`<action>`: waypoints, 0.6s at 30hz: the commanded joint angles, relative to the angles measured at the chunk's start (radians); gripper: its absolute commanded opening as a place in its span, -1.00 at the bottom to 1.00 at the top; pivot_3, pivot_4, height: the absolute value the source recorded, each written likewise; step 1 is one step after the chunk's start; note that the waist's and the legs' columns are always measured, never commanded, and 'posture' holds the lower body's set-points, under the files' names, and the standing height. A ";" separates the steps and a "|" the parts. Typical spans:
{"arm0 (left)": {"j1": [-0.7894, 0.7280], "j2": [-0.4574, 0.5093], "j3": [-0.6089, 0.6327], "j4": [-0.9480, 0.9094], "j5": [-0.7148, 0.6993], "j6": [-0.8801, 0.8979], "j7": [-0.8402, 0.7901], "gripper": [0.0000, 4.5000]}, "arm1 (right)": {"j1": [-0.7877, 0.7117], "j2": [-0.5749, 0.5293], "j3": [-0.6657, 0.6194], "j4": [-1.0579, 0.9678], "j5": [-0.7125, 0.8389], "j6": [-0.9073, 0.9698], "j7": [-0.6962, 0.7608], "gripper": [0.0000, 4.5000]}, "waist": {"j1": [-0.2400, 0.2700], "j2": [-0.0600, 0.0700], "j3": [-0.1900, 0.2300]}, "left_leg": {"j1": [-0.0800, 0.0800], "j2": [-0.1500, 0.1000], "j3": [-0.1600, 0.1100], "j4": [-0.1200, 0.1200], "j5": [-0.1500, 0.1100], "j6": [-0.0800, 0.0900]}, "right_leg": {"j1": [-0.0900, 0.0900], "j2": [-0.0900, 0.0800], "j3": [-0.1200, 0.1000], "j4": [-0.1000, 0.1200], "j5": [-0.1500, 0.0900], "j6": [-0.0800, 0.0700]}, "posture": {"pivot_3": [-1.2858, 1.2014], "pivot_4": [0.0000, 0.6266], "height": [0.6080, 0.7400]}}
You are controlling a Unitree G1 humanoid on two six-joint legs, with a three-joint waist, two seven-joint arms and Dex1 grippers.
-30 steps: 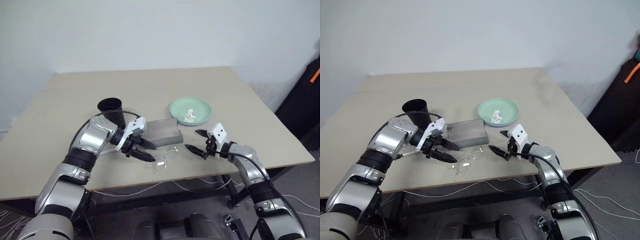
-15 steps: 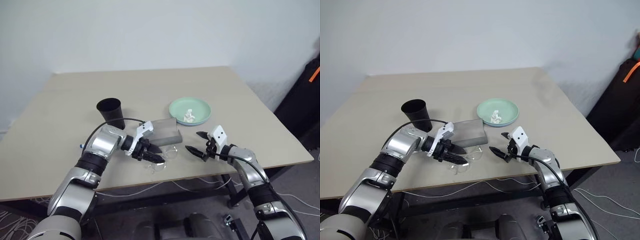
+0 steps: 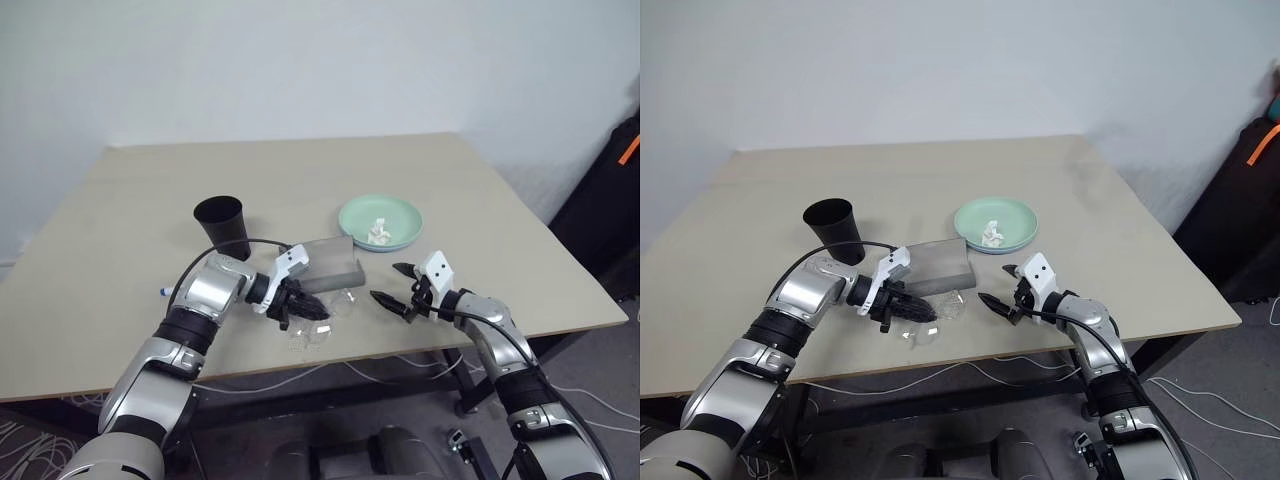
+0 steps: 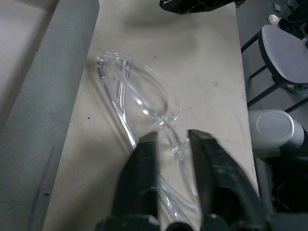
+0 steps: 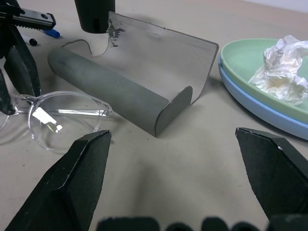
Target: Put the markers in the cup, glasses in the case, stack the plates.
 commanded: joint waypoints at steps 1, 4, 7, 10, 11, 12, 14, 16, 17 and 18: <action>-0.010 0.007 0.029 -0.028 -0.019 -0.019 0.004 -0.56 | -0.018 0.003 -0.008 -0.040 0.015 -0.010 -0.005 1.00 | 0.000 0.000 0.000 | 0.000 0.000 0.000 0.000 0.000 0.000 | 0.000 0.000 0.000 0.000 0.000 0.000 | 0.03 -1.00 1.00; -0.006 0.007 0.036 -0.031 -0.024 -0.020 0.006 -0.56 | -0.020 0.003 -0.007 -0.036 0.014 -0.011 -0.005 1.00 | 0.000 0.000 0.000 | 0.000 0.000 0.000 0.000 0.000 0.000 | 0.000 0.000 0.000 0.000 0.000 0.000 | 0.03 -1.00 1.00; -0.003 0.010 0.041 -0.038 -0.031 -0.015 0.005 -0.81 | -0.021 0.005 -0.006 -0.036 0.014 -0.011 -0.006 1.00 | 0.000 0.000 0.000 | 0.000 0.000 0.000 0.000 0.000 0.000 | 0.000 0.000 0.000 0.000 0.000 0.000 | 0.03 -1.00 1.00; -0.003 0.013 0.043 -0.040 -0.038 -0.013 0.006 -0.99 | -0.023 0.005 -0.006 -0.034 0.014 -0.013 -0.006 1.00 | 0.000 0.000 0.000 | 0.000 0.000 0.000 0.000 0.000 0.000 | 0.000 0.000 0.000 0.000 0.000 0.000 | 0.03 -1.00 1.00; -0.003 0.015 0.042 -0.041 -0.039 -0.015 0.007 -0.99 | -0.024 0.005 -0.006 -0.033 0.014 -0.013 -0.006 1.00 | 0.000 0.000 0.000 | 0.000 0.000 0.000 0.000 0.000 0.000 | 0.000 0.000 0.000 0.000 0.000 0.000 | 0.03 -1.00 1.00; -0.003 0.016 0.042 -0.042 -0.039 -0.016 0.008 -0.99 | -0.025 0.005 -0.006 -0.032 0.014 -0.013 -0.006 1.00 | 0.000 0.000 0.000 | 0.000 0.000 0.000 0.000 0.000 0.000 | 0.000 0.000 0.000 0.000 0.000 0.000 | 0.03 -1.00 1.00; -0.001 0.017 0.040 -0.045 -0.039 -0.020 0.010 -0.99 | -0.027 0.006 -0.007 -0.030 0.013 -0.014 -0.007 1.00 | 0.000 0.000 0.000 | 0.000 0.000 0.000 0.001 0.000 0.000 | 0.000 0.000 0.000 0.000 0.000 0.000 | 0.03 -1.00 1.00; 0.000 0.018 0.040 -0.046 -0.039 -0.025 0.010 -0.99 | -0.029 0.006 -0.007 -0.029 0.013 -0.014 -0.008 1.00 | 0.000 0.000 0.000 | 0.000 0.000 0.000 0.001 0.000 0.000 | 0.000 0.000 0.000 0.000 0.000 0.000 | 0.03 -1.00 1.00; 0.000 0.019 0.040 -0.047 -0.040 -0.028 0.010 -0.99 | -0.029 0.006 -0.007 -0.029 0.013 -0.014 -0.008 1.00 | 0.000 0.000 0.000 | 0.000 0.000 0.000 0.001 0.000 0.000 | 0.000 0.000 0.000 0.000 0.000 0.000 | 0.03 -1.00 1.00; -0.001 0.020 0.042 -0.050 -0.042 -0.031 0.009 -0.99 | -0.030 0.005 -0.008 -0.028 0.013 -0.015 -0.009 1.00 | 0.000 0.000 0.000 | 0.000 0.000 0.000 0.001 0.000 0.000 | 0.000 0.000 0.000 0.000 0.000 0.000 | 0.03 -1.00 1.00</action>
